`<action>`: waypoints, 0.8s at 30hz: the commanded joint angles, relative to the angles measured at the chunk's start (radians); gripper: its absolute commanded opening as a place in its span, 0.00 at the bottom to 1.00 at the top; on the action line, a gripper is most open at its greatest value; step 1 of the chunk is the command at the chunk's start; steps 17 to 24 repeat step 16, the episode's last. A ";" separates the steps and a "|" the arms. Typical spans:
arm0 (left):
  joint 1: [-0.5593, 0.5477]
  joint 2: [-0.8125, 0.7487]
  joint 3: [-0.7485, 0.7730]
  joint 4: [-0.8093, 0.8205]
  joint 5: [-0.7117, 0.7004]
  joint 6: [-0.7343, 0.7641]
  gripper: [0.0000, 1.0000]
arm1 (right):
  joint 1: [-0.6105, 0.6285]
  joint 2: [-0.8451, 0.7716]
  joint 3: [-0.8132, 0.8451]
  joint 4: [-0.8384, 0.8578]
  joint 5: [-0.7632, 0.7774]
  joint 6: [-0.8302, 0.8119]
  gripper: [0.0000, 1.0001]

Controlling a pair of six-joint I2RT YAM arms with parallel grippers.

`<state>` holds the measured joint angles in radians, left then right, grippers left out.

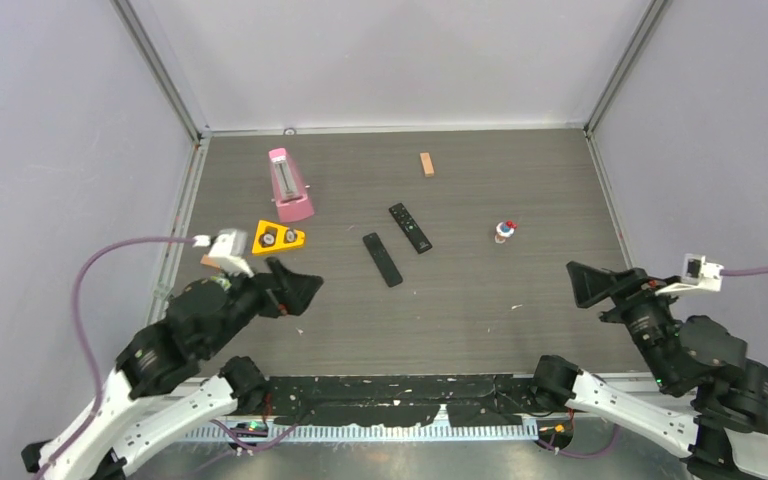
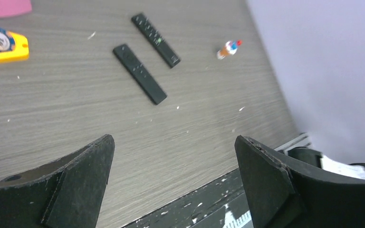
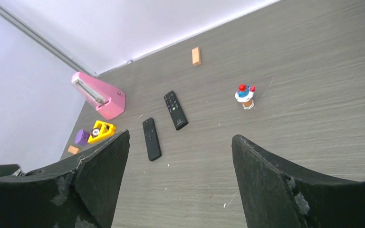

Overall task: Load the batteries into the remote control
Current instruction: Reset both arms

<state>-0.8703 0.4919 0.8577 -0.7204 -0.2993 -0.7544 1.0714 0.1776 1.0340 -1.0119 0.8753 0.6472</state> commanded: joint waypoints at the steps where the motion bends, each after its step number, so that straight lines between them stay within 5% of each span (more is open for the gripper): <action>1: -0.004 -0.175 -0.028 -0.032 -0.042 0.062 1.00 | -0.001 -0.018 0.048 0.015 0.062 -0.123 0.86; 6: -0.004 -0.254 0.018 -0.108 -0.086 0.070 0.99 | -0.001 -0.013 0.081 -0.005 0.063 -0.122 0.98; 24: -0.004 -0.258 0.024 -0.145 -0.101 0.054 1.00 | -0.002 0.009 0.086 0.006 0.057 -0.121 0.95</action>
